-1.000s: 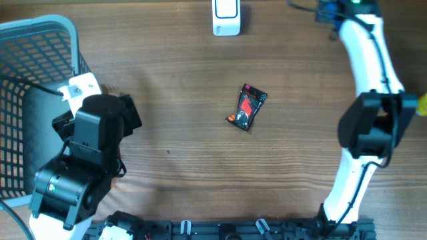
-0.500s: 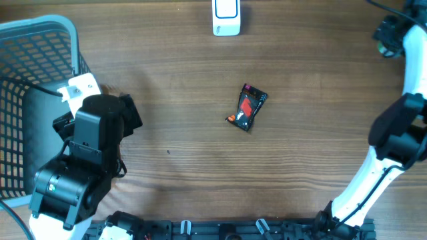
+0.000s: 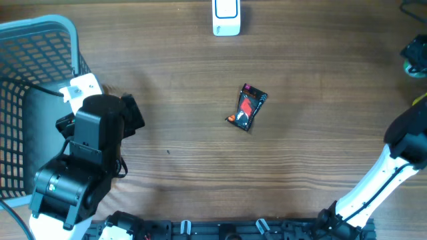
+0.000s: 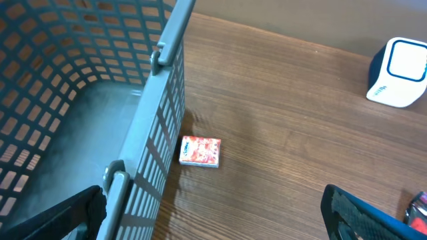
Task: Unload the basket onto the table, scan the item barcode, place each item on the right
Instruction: 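Carry the silver can away to the right off the table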
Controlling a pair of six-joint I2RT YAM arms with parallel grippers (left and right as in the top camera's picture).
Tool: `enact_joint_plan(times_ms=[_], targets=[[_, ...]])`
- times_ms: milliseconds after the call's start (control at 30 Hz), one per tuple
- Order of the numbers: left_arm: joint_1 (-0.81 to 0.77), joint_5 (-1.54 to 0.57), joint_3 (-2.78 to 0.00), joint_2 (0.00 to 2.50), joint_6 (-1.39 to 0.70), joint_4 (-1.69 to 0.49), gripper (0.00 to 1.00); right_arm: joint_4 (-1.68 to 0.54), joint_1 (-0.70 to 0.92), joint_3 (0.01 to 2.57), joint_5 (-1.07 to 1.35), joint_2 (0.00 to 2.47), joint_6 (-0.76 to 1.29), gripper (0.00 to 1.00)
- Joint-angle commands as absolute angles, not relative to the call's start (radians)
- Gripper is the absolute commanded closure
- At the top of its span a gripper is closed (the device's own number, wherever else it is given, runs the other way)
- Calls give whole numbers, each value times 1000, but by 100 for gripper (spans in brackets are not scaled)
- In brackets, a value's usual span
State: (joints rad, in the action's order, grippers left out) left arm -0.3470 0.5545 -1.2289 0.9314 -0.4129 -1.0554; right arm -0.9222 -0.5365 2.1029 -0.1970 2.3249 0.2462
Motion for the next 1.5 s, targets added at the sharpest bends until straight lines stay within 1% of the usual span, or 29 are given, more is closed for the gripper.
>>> enact_joint_plan(times_ms=[0, 500, 567, 733, 1033, 1067, 1100, 1133, 1233, 1300, 1333, 1467], targets=[[-352, 546, -1231, 933, -435, -1056, 0, -909, -530, 2119, -173, 2388, 262, 44], [-352, 539, -1231, 933, -435, -1057, 0, -894, -537, 2119, -156, 2525, 262, 43], [-352, 526, -1231, 932, -435, -1057, 0, -894, -544, 2119, -167, 2531, 239, 35], [-352, 521, -1231, 933, -435, -1061, 0, -892, -564, 2119, -167, 2531, 186, 27], [-352, 520, -1231, 933, -435, -1065, 0, -919, -622, 2119, -166, 2531, 183, 26], [-352, 520, -1230, 933, -435, -1066, 0, -921, -628, 2119, -166, 2531, 183, 25], [-352, 520, -1231, 933, -435, -1067, 0, -923, -633, 2119, -162, 2531, 183, 23], [-352, 520, -1231, 933, -435, -1068, 0, -923, -638, 2119, -143, 2531, 183, 18], [-352, 520, -1231, 933, -435, -1068, 0, -917, -641, 2119, -46, 2531, 166, 11], [-352, 520, -1231, 933, -435, -1068, 0, -903, -639, 2119, 30, 2531, 157, 2], [-352, 520, -1230, 933, -435, -1068, 0, -897, -637, 2119, 51, 2531, 156, 0], [-352, 520, -1231, 933, -435, -1083, 0, -872, -634, 2122, 145, 2527, 130, 0]])
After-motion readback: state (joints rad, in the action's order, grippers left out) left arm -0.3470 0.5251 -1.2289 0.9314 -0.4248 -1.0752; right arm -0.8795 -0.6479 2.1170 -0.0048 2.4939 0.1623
